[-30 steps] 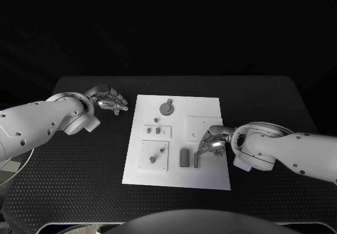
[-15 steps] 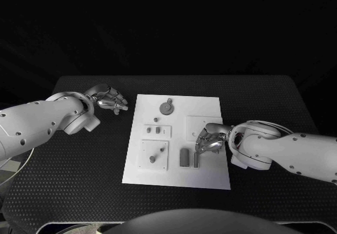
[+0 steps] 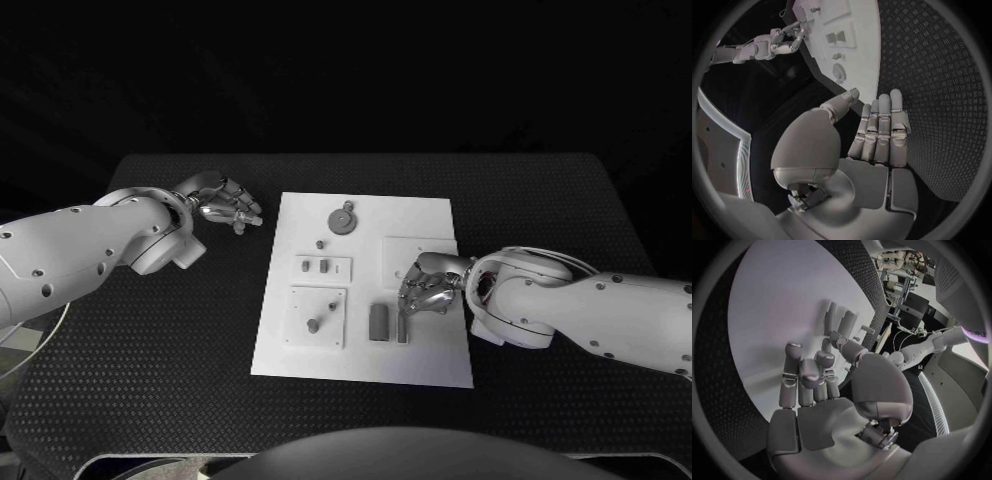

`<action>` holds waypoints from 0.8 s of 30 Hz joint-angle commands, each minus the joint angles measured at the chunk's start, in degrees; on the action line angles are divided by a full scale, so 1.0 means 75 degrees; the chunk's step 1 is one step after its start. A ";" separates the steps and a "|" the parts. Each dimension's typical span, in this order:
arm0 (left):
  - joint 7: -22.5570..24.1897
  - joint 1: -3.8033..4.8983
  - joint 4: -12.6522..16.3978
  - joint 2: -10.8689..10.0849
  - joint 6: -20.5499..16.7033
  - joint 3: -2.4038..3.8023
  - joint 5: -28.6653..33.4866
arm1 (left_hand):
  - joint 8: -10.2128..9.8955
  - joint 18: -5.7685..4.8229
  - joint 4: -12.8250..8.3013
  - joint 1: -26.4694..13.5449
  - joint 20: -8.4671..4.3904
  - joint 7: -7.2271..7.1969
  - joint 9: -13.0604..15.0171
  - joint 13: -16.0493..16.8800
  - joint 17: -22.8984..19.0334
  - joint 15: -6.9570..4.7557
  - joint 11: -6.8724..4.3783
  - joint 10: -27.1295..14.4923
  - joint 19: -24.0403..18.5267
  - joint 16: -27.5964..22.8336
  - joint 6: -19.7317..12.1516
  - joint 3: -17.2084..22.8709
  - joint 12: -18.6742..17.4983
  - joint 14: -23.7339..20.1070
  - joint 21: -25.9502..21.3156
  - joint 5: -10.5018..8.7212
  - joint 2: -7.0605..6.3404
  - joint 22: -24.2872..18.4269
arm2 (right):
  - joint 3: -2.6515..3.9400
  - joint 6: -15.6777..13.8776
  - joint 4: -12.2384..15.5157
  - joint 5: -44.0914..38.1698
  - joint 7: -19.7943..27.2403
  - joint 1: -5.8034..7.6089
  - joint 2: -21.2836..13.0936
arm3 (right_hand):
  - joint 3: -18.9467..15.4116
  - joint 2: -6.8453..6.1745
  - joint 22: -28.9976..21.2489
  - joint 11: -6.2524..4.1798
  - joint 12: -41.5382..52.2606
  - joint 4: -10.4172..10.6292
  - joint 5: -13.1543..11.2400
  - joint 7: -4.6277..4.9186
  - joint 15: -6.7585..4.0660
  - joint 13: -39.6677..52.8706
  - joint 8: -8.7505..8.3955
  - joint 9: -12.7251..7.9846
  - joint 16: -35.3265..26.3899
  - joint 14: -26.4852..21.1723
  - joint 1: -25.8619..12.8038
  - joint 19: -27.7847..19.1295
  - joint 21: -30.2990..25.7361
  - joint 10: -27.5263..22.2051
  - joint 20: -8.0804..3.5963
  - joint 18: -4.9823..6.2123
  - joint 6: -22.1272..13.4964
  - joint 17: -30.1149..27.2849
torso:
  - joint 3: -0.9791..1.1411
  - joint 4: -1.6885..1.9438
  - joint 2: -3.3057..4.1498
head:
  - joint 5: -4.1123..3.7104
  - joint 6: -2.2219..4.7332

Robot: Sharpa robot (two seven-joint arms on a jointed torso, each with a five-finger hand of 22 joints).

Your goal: Assemble the parts on the task board

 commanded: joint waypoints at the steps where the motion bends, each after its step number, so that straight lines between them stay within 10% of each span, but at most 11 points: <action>1: 0.0023 0.0011 0.0014 0.0007 0.0086 0.0003 -0.0022 | 0.0040 0.0091 0.0040 0.0032 -0.0018 -0.0019 -0.0010 -0.0007 0.0011 -0.0009 0.0052 0.0002 0.0047 -0.0030 -0.0054 0.0001 0.0001 0.0046 -0.0030 0.0039 0.0017 0.0008 | -0.0014 0.0246 -0.0016 -0.0181 0.0157 -0.0039 0.0024 | -0.0026 0.0100 0.0148 -0.0044 0.0051 -0.0042 -0.0014 0.0012 -0.0059 0.0012 0.0033 0.0026 0.0004 0.0012 0.0047 -0.0004 -0.0009 0.0032 0.0002 0.0097 0.0070 0.0011 | -0.0002 -0.0001 -0.0001 | 0.0000 -0.0010; 24: 0.0008 0.0011 0.0008 0.0006 0.0077 0.0003 -0.0032 | 0.0036 0.0089 0.0041 0.0032 -0.0016 -0.0015 -0.0014 -0.0011 0.0019 -0.0007 0.0054 -0.0003 0.0043 -0.0039 -0.0064 -0.0002 -0.0001 0.0044 -0.0032 0.0039 0.0012 0.0008 | -0.0015 0.0465 -0.0153 -0.0674 0.0191 -0.0107 0.0107 | -0.0026 0.0284 0.0148 -0.0041 0.0074 -0.0053 -0.0012 0.0013 -0.0048 0.0028 0.0009 0.0042 0.0028 0.0009 0.0142 -0.0016 -0.0005 0.0040 -0.0014 0.0097 0.0009 0.0022 | -0.0002 -0.0003 -0.0001 | -0.0002 -0.0021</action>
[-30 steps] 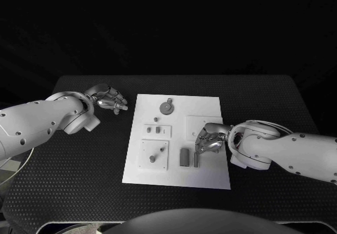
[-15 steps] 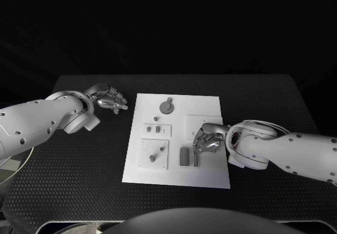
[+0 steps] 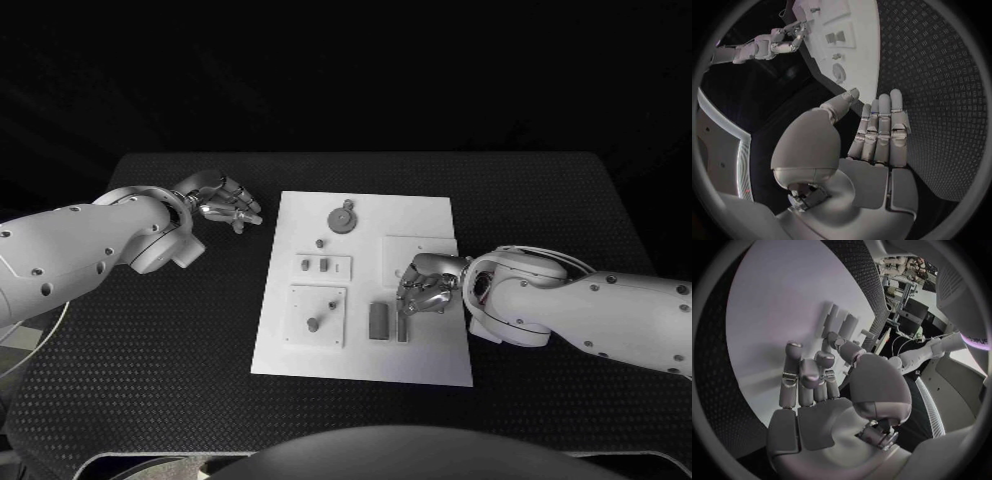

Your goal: Assemble the parts on the task board

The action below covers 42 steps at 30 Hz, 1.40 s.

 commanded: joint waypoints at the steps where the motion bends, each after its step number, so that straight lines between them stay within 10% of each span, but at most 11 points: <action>1: 0.0027 0.0010 0.0009 0.0009 0.0074 0.0003 -0.0020 | 0.0036 0.0107 0.0041 0.0032 -0.0017 -0.0015 -0.0007 -0.0012 0.0014 -0.0007 0.0054 -0.0003 0.0044 -0.0040 -0.0064 -0.0002 -0.0001 0.0044 -0.0032 0.0039 0.0012 0.0009 | -0.0034 0.0244 -0.0040 -0.0329 0.0045 -0.0052 0.0016 | -0.0010 0.0076 0.0148 -0.0017 0.0052 -0.0037 -0.0012 0.0000 -0.0054 0.0013 -0.0010 -0.0024 0.0026 0.0014 -0.0007 -0.0016 -0.0004 0.0016 -0.0016 0.0090 -0.0028 0.0008 | 0.0001 -0.0003 0.0000 | 0.0002 0.0002; 17: 0.0040 0.0010 0.0003 0.0024 0.0071 0.0002 -0.0022 | 0.0036 0.0107 0.0041 0.0035 -0.0016 -0.0012 -0.0009 -0.0014 0.0021 -0.0006 0.0055 -0.0005 0.0042 -0.0046 -0.0069 -0.0001 -0.0001 0.0044 -0.0032 0.0040 0.0014 0.0010 | -0.0034 0.0064 -0.0140 -0.0650 0.0388 -0.0109 0.0042 | -0.0018 0.0053 0.0152 -0.0018 0.0055 -0.0039 -0.0012 0.0000 -0.0057 0.0017 -0.0019 -0.0027 0.0030 0.0009 -0.0010 -0.0021 0.0002 0.0013 -0.0012 0.0090 -0.0033 0.0010 | 0.0002 -0.0003 -0.0002 | -0.0004 0.0039; 26: 0.0071 0.0010 0.0001 0.0015 0.0043 0.0000 -0.0022 | 0.0036 0.0107 0.0042 0.0036 -0.0016 -0.0012 -0.0010 -0.0015 0.0024 -0.0006 0.0055 -0.0004 0.0042 -0.0048 -0.0069 -0.0001 0.0000 0.0045 -0.0031 0.0040 0.0016 0.0010 | -0.0014 -0.0868 -0.0104 -0.0006 0.0862 -0.0107 -0.0175 | -0.0048 0.0015 0.0151 -0.0002 0.0056 -0.0033 -0.0013 0.0020 -0.0062 0.0019 -0.0028 -0.0029 0.0034 0.0005 -0.0051 -0.0014 0.0009 0.0011 -0.0015 0.0090 -0.0036 0.0012 | 0.0000 0.0000 -0.0005 | 0.0006 0.0068; 36: 0.0471 0.0007 -0.0075 0.0069 -0.0230 -0.0004 0.0677 | 0.0039 0.0102 0.0106 -0.0049 -0.0011 -0.0008 -0.0015 -0.0017 0.0041 -0.0002 0.0054 0.0005 0.0035 -0.0068 -0.0072 -0.0037 0.0005 0.0045 -0.0035 0.0016 -0.0001 0.0008 | 0.0434 -0.1747 -0.0678 0.1819 0.1978 0.0040 -0.0166 | -0.0169 -0.0223 0.0147 0.0061 -0.0031 -0.0008 -0.0013 0.0094 -0.0036 0.0003 -0.0236 -0.0075 0.0012 -0.0030 -0.0138 -0.0027 0.0018 -0.0169 0.0011 0.0090 -0.0438 0.0009 | 0.0002 -0.0012 -0.0020 | -0.0037 0.0322; 42: 0.1095 0.0006 -0.0113 0.0093 -0.0388 -0.0007 0.2239 | 0.0048 0.0093 0.0383 -0.0541 0.0014 -0.0014 -0.0026 -0.0016 0.0050 0.0028 0.0036 0.0059 -0.0109 -0.0213 -0.0084 -0.0380 0.0020 -0.0034 -0.0077 -0.0475 -0.0081 -0.0065 | 0.0732 -0.1937 -0.1741 0.3483 0.2983 0.0169 0.0229 | -0.0231 -0.0304 0.0123 0.0171 -0.0147 -0.0005 -0.0013 0.0212 0.0059 -0.0005 -0.0395 -0.0093 -0.0136 -0.0205 -0.0245 -0.0209 -0.0082 -0.0484 0.0110 0.0090 -0.0769 -0.0036 | 0.0015 -0.0025 -0.0101 | -0.0062 0.0739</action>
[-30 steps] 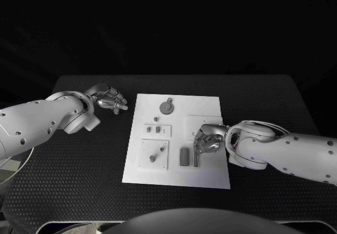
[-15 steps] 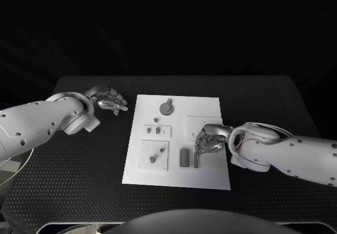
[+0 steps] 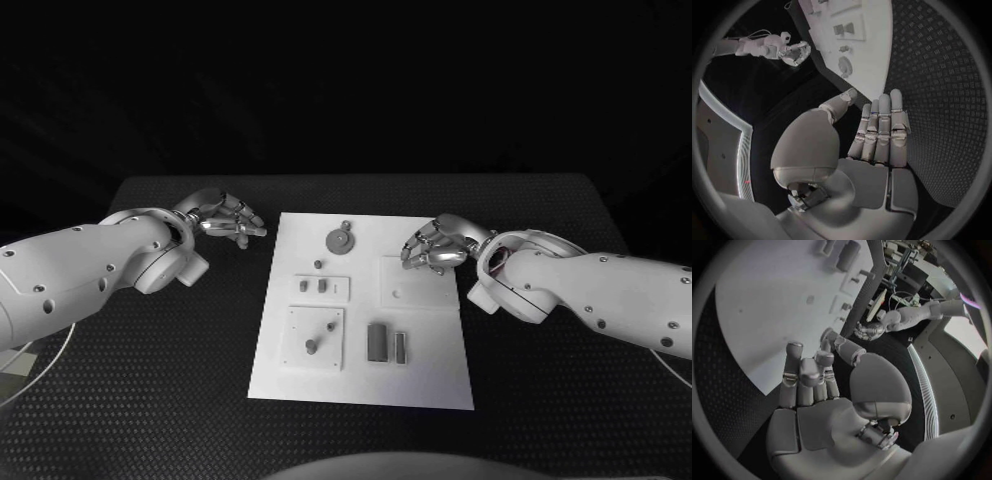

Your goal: Assemble the parts on the task board

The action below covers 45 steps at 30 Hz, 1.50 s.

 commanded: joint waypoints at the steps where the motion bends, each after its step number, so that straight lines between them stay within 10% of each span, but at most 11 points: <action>1: 0.0763 0.0008 0.0004 0.0003 -0.0207 0.0005 0.1607 | 0.0052 0.0085 0.0133 -0.0291 0.0020 0.0001 -0.0010 -0.0002 -0.0011 0.0043 0.0020 0.0072 -0.0160 -0.0117 -0.0066 -0.0205 0.0026 -0.0072 -0.0053 -0.0126 -0.0065 -0.0081 | 0.0099 -0.0369 -0.0581 0.1671 0.1254 0.0041 0.0246 | -0.0067 -0.0057 0.0115 0.0036 -0.0071 0.0011 -0.0015 0.0158 0.0044 -0.0017 -0.0059 -0.0002 -0.0088 -0.0112 -0.0015 -0.0106 -0.0083 -0.0173 0.0049 0.0034 -0.0240 -0.0026 | 0.0015 -0.0020 -0.0084 | -0.0023 0.0316; 10: 0.1329 0.0026 -0.0405 0.0261 -0.0200 0.0024 0.3372 | -0.0129 -0.0021 0.0096 -0.0541 0.0651 -0.0033 -0.0078 -0.0259 -0.0624 0.0702 0.0145 -0.0461 -0.1819 -0.1696 -0.0495 -0.0355 -0.0039 -0.1265 -0.0074 -0.0131 0.0095 -0.1187 | 0.0389 0.0212 -0.3081 0.2759 0.2523 0.0010 0.1482 | 0.0058 0.0113 -0.0192 0.0299 -0.1415 0.0030 0.0004 0.0407 0.0381 -0.0943 -0.0205 0.0040 -0.1386 -0.1364 -0.0102 -0.1412 -0.1039 -0.1331 0.0516 -0.0202 -0.0635 -0.0513 | 0.0035 -0.0106 -0.0375 | -0.0084 0.1137; 13: 0.1480 0.0046 -0.0859 0.0583 -0.0220 0.0036 0.3564 | -0.0228 -0.0062 0.0065 -0.0605 0.0829 -0.0120 -0.0102 -0.0449 -0.0822 0.0864 0.0133 -0.0808 -0.2331 -0.2130 -0.0718 -0.0400 -0.0049 -0.1624 -0.0078 -0.0129 0.0127 -0.1546 | 0.0622 0.0400 -0.3975 0.3078 0.2843 -0.0146 0.1888 | 0.0148 0.0198 -0.0472 0.0516 -0.2295 0.0022 -0.0009 0.0585 0.0562 -0.1697 -0.0294 0.0028 -0.2362 -0.1866 -0.0176 -0.2044 -0.1630 -0.1728 0.0723 -0.0323 -0.0861 -0.0956 | 0.0035 -0.0124 -0.0512 | -0.0063 0.1391; 17: 0.1651 0.0047 -0.1502 0.1039 -0.0090 0.0041 0.3804 | -0.0306 -0.0104 0.0050 -0.0735 0.0984 -0.0233 -0.0100 -0.0726 -0.1066 0.1014 0.0066 -0.1338 -0.2775 -0.2596 -0.0960 -0.0520 -0.0044 -0.2076 -0.0069 -0.0128 0.0086 -0.1933 | 0.1028 0.0739 -0.5039 0.3598 0.3228 -0.0362 0.2413 | 0.0196 0.0286 -0.0833 0.0900 -0.3719 0.0026 -0.0016 0.0786 0.1034 -0.2981 -0.0411 -0.0040 -0.3738 -0.2405 -0.0325 -0.2869 -0.2384 -0.2015 0.0985 -0.0510 -0.1146 -0.1551 | 0.0010 -0.0130 -0.0664 | -0.0068 0.1702; 23: 0.1878 0.0046 -0.1961 0.1385 0.0018 0.0057 0.3967 | -0.0391 -0.0145 0.0188 -0.1172 0.1078 -0.0357 -0.0087 -0.0987 -0.1241 0.1050 -0.0033 -0.1884 -0.3093 -0.2897 -0.1269 -0.0805 -0.0052 -0.2401 -0.0065 -0.0153 -0.0181 -0.2255 | 0.1454 0.1418 -0.5671 0.4430 0.3487 -0.0519 0.2743 | -0.0467 0.0494 -0.1209 0.1328 -0.5205 0.0003 0.0037 0.0829 0.2018 -0.4334 -0.0611 -0.0175 -0.5845 -0.3685 -0.0646 -0.4556 -0.3495 -0.2269 0.1356 -0.0993 -0.1640 -0.2410 | -0.0016 -0.0178 -0.0793 | -0.0036 0.2078; 25: 0.1942 0.0045 -0.2151 0.1525 0.0073 0.0061 0.4122 | -0.0433 -0.0187 0.0283 -0.1347 0.1089 -0.0437 -0.0080 -0.1071 -0.1279 0.1026 -0.0107 -0.2084 -0.3223 -0.2983 -0.1424 -0.0885 -0.0048 -0.2537 -0.0061 -0.0155 -0.0283 -0.2351 | 0.1526 0.1505 -0.5808 0.4588 0.3556 -0.0607 0.2810 | -0.0820 0.0586 -0.1299 0.1377 -0.5663 0.0023 -0.0021 0.0797 0.2320 -0.4742 -0.0682 -0.0228 -0.6573 -0.4400 -0.0960 -0.4961 -0.3777 -0.2448 0.1435 -0.1113 -0.1823 -0.2739 | -0.0014 -0.0198 -0.0836 | -0.0019 0.2152; 32: 0.2082 0.0037 -0.2569 0.1816 0.0213 0.0065 0.4408 | -0.0746 -0.0361 0.1259 -0.2266 0.1339 -0.0586 -0.0065 -0.1425 -0.1425 0.1092 -0.0264 -0.3243 -0.4201 -0.3468 -0.2457 -0.0936 -0.0054 -0.3545 -0.0071 -0.0155 -0.0481 -0.2685 | 0.1621 0.2015 -0.5704 0.4982 0.3675 -0.0707 0.2801 | -0.1869 0.0683 -0.1460 0.1543 -0.6742 0.0415 -0.0020 0.0833 0.2549 -0.5591 -0.1038 -0.0430 -0.7582 -0.5455 -0.2488 -0.5880 -0.4391 -0.3319 0.1599 -0.1397 -0.2640 -0.3248 | 0.0038 -0.0226 -0.0914 | 0.0130 0.2423; 43: 0.2291 -0.0083 -0.2499 0.1854 0.0358 0.0064 0.4383 | -0.0833 -0.0361 0.3017 -0.2378 0.1534 -0.0819 0.0087 -0.1445 -0.1173 0.1147 -0.0306 -0.4500 -0.4919 -0.3433 -0.3780 -0.1216 -0.0056 -0.4197 0.0030 -0.0160 -0.0525 -0.2633 | 0.1636 0.2102 -0.5654 0.4982 0.3737 -0.0757 0.2681 | -0.2339 0.1000 -0.1257 0.1555 -0.7162 0.0584 -0.0012 0.0796 0.2584 -0.6068 -0.1046 -0.0475 -0.7908 -0.5782 -0.3142 -0.6339 -0.4560 -0.3439 0.1620 -0.1536 -0.2958 -0.3395 | 0.0186 -0.0232 -0.0961 | 0.0163 0.2364; 44: 0.2017 -0.0096 -0.2517 0.1839 0.0168 0.0053 0.4275 | -0.2625 -0.0361 0.1049 -0.8679 0.0383 -0.1358 -0.3235 -0.1924 -0.4674 -0.0357 -0.1063 -0.8427 -0.8635 -0.5528 -0.6560 -0.4171 -0.0523 -0.7368 -0.0534 -0.0534 0.1276 -0.7838 | 0.1630 0.1812 -0.5674 0.4862 0.3546 -0.0759 0.2679 | -0.5088 0.0966 -0.3881 0.0166 -0.8002 0.2209 -0.0383 -0.0572 0.0993 -0.7902 -0.1864 -0.5025 -1.1055 -0.9682 -0.8085 -0.8921 -0.5993 -0.9108 0.0117 -0.1966 -0.7914 -0.5912 | 0.0131 -0.0238 -0.0939 | 0.0155 0.2383; 45: 0.2019 -0.0099 -0.2510 0.1836 0.0161 0.0054 0.4277 | -0.2625 -0.0361 0.1049 -0.8679 0.0383 -0.1358 -0.3235 -0.1924 -0.4674 -0.0357 -0.1063 -0.8427 -0.8635 -0.5528 -0.6560 -0.4171 -0.0523 -0.7368 -0.0534 -0.0534 0.1276 -0.7838 | 0.1630 0.1806 -0.5666 0.4865 0.3547 -0.0760 0.2677 | -0.5088 0.0966 -0.3915 0.0166 -0.8002 0.2209 -0.0383 -0.0572 0.0993 -0.7902 -0.1864 -0.5025 -1.1055 -0.9682 -0.8085 -0.8921 -0.5993 -0.9108 0.0117 -0.1966 -0.7914 -0.5912 | 0.0131 -0.0239 -0.0943 | 0.0155 0.2379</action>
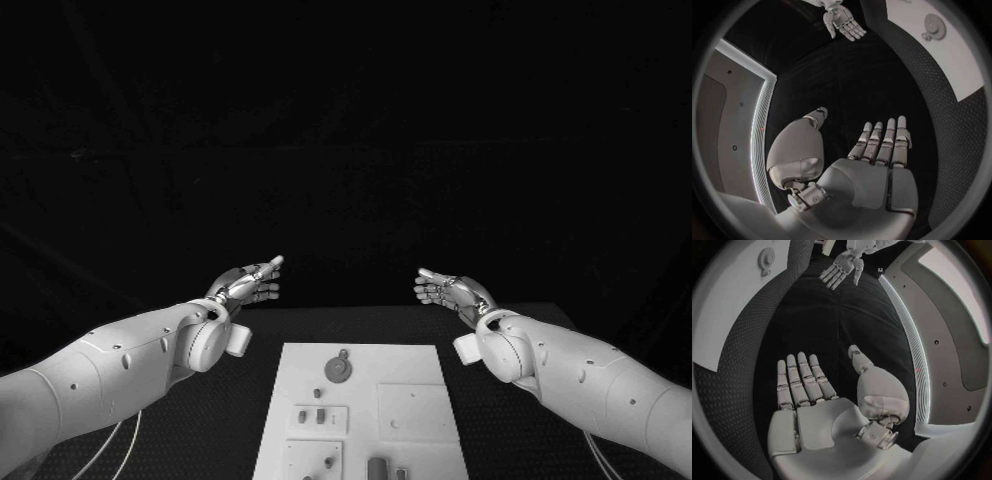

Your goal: Assemble the parts on the task board

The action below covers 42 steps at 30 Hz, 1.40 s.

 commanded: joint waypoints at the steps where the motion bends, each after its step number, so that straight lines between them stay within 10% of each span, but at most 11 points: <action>1: 0.0004 -0.0009 0.0029 -0.0010 -0.0031 0.0007 0.0004 | -0.1781 -0.0116 -0.1968 -0.6185 -0.1116 -0.0525 -0.3272 -0.0468 -0.3422 -0.1462 -0.0740 -0.3819 -0.3614 -0.2044 -0.2713 -0.2833 -0.0483 -0.3061 -0.0537 -0.0401 0.1748 -0.5073 | -0.0003 -0.0032 0.0030 0.0007 0.0003 -0.0003 -0.0004 | -0.2687 -0.0050 -0.2766 -0.1349 -0.0823 0.1568 -0.0383 -0.1327 -0.1540 -0.1771 -0.0781 -0.4421 -0.3073 -0.3816 -0.4851 -0.2531 -0.1414 -0.5519 -0.1458 -0.0528 -0.4849 -0.2443 | -0.0011 -0.0005 -0.0011 | -0.0002 -0.0009; 3: 0.0035 -0.0039 0.0118 -0.0037 -0.0110 0.0026 0.0023 | -0.1781 -0.0116 -0.1968 -0.6185 -0.1116 -0.0525 -0.3272 -0.0468 -0.3422 -0.1462 -0.0740 -0.3819 -0.3614 -0.2044 -0.2713 -0.2833 -0.0483 -0.3061 -0.0537 -0.0401 0.1748 -0.5073 | -0.0012 -0.0107 0.0119 0.0041 0.0021 -0.0010 -0.0034 | -0.2687 -0.0050 -0.3168 -0.1349 -0.0823 0.1568 -0.0383 -0.1327 -0.1540 -0.1771 -0.0781 -0.4421 -0.3073 -0.3816 -0.4851 -0.2531 -0.1414 -0.5519 -0.1458 -0.0528 -0.4849 -0.2443 | -0.0017 -0.0019 -0.0053 | 0.0003 -0.0054; 4: 0.0057 -0.0062 0.0185 -0.0056 -0.0168 0.0039 0.0038 | -0.1781 -0.0116 -0.1968 -0.6185 -0.1116 -0.0525 -0.3272 -0.0468 -0.3422 -0.1462 -0.0740 -0.3819 -0.3614 -0.2044 -0.2713 -0.2833 -0.0483 -0.3061 -0.0537 -0.0401 0.1748 -0.5073 | -0.0018 -0.0163 0.0186 0.0067 0.0035 -0.0015 -0.0056 | -0.2687 -0.0050 -0.8675 -0.1349 -0.0823 0.1568 -0.0383 -0.1327 -0.1540 -0.1771 -0.0781 -0.4421 -0.3073 -0.3816 -0.4851 -0.2531 -0.1414 -0.5519 -0.1458 -0.0528 -0.4849 -0.2443 | -0.0021 -0.0029 -0.0085 | 0.0006 -0.0087; 11: 0.0391 -0.0395 0.1167 -0.0345 -0.1034 0.0240 0.0249 | -0.1781 -0.0116 -0.1968 -0.6185 -0.1116 -0.0525 -0.3272 -0.0468 -0.3422 -0.1462 -0.0740 -0.3819 -0.3614 -0.2044 -0.2713 -0.2833 -0.0483 -0.3061 -0.0537 -0.0401 0.1748 -0.5073 | -0.0114 -0.0991 0.1169 0.0445 0.0235 -0.0090 -0.0381 | -0.2687 -0.0050 -0.8675 -0.1349 -0.0823 0.1568 -0.0383 -0.1327 -0.1540 -0.1771 -0.0781 -0.4421 -0.3073 -0.3816 -0.4851 -0.2531 -0.1414 -0.5519 -0.1458 -0.0528 -0.4849 -0.2443 | -0.0083 -0.0176 -0.0542 | 0.0051 -0.0565; 17: 0.0897 -0.0901 0.2657 -0.0783 -0.2347 0.0545 0.0570 | -0.1781 -0.0116 -0.1968 -0.6185 -0.1116 -0.0525 -0.3272 -0.0468 -0.3422 -0.1462 -0.0740 -0.3819 -0.3614 -0.2044 -0.2713 -0.2833 -0.0483 -0.3061 -0.0537 -0.0401 0.1748 -0.5073 | -0.0259 -0.2245 0.2658 0.1019 0.0538 -0.0203 -0.0873 | -0.2687 -0.0050 -0.8675 -0.1349 -0.0823 0.1568 -0.0383 -0.1327 -0.1540 -0.1771 -0.0781 -0.4421 -0.3073 -0.3816 -0.4851 -0.2531 -0.1414 -0.5519 -0.1458 -0.0528 -0.4849 -0.2443 | -0.0124 -0.0274 -0.0848 | 0.0081 -0.0885; 30: 0.1660 -0.1664 0.4905 -0.1445 -0.4328 0.1006 0.1055 | -0.1781 -0.0116 -0.1968 -0.6185 -0.1116 -0.0525 -0.3272 -0.0468 -0.3422 -0.1462 -0.0740 -0.3819 -0.3614 -0.2044 -0.2713 -0.2833 -0.0483 -0.3061 -0.0537 -0.0401 0.1748 -0.5073 | -0.0534 -0.4624 0.5483 0.2107 0.1113 -0.0419 -0.1808 | -0.2687 -0.0050 -0.8675 -0.1349 -0.0823 0.1568 -0.0383 -0.1327 -0.1540 -0.1771 -0.0781 -0.4421 -0.3073 -0.3816 -0.4851 -0.2531 -0.1414 -0.5519 -0.1458 -0.0528 -0.4849 -0.2443 | -0.0129 -0.0286 -0.0884 | 0.0085 -0.0923; 42: 0.1707 -0.1711 0.5043 -0.1486 -0.4450 0.1034 0.1084 | -0.1781 -0.0116 -0.1968 -0.6185 -0.1116 -0.0525 -0.3272 -0.0468 -0.3422 -0.1462 -0.0740 -0.3819 -0.3614 -0.2044 -0.2713 -0.2833 -0.0483 -0.3061 -0.0537 -0.0401 0.1748 -0.5073 | -0.0584 -0.5056 0.5996 0.2305 0.1218 -0.0458 -0.1978 | -0.2687 -0.0050 -0.8675 -0.1349 -0.0823 0.1568 -0.0383 -0.1327 -0.1540 -0.1771 -0.0781 -0.4421 -0.3073 -0.3816 -0.4851 -0.2531 -0.1414 -0.5519 -0.1458 -0.0528 -0.4849 -0.2443 | -0.0129 -0.0286 -0.0884 | 0.0085 -0.0923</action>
